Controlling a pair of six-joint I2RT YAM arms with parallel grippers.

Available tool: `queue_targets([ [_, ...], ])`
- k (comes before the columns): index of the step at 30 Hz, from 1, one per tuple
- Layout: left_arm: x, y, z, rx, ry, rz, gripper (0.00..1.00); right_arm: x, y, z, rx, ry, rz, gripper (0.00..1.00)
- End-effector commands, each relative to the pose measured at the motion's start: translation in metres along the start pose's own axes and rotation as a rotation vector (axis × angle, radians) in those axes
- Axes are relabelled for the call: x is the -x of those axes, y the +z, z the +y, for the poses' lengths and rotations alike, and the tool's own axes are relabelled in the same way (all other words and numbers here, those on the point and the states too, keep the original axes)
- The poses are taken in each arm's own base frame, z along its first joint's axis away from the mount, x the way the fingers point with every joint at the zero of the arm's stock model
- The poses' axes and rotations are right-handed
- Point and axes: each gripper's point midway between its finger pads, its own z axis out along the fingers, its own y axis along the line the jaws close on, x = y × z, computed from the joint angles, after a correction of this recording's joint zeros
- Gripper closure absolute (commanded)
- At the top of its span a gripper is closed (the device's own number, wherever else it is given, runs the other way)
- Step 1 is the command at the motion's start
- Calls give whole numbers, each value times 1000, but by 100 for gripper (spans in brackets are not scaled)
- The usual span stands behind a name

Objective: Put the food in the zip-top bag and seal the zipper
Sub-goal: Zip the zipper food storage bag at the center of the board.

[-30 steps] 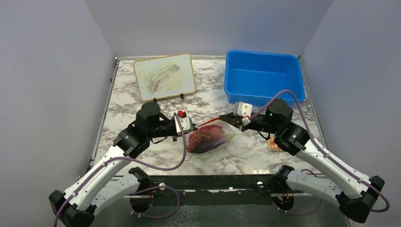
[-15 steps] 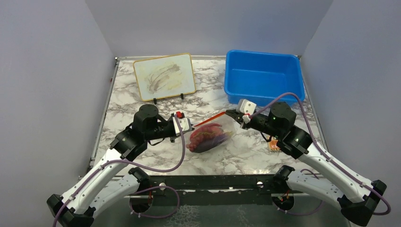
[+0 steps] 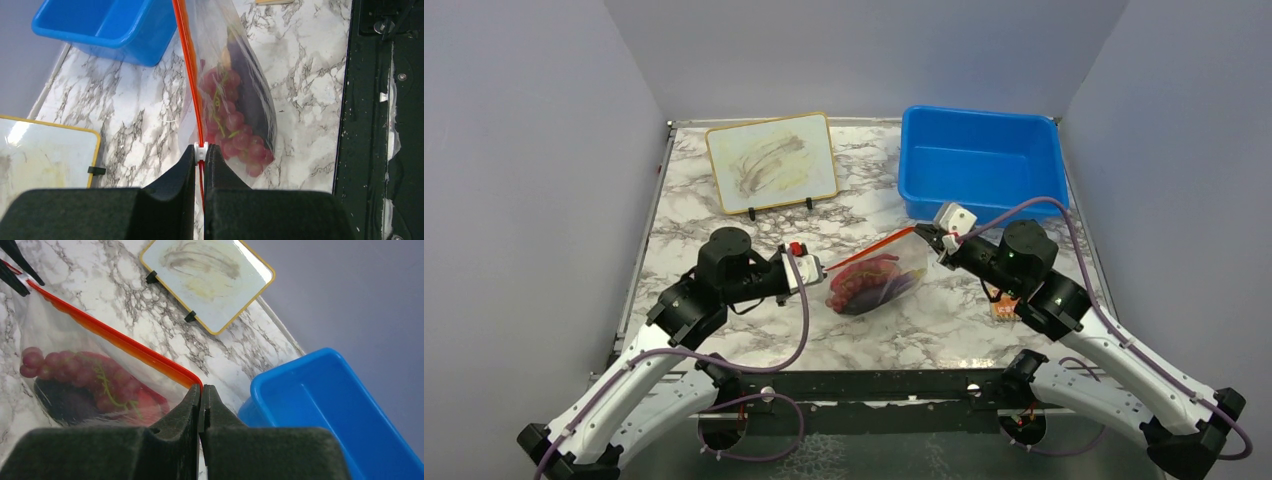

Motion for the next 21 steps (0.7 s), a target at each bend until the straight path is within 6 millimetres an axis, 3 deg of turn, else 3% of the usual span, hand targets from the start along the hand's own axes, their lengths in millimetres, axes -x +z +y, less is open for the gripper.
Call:
queue_targets([
  [1,-8,-14,-2,29,7,49,100,7,-13,-28,-141,15,5,99],
  [21,-12,-34,2,88,46,103,100,12,-36,-50,-274,45,1,99],
])
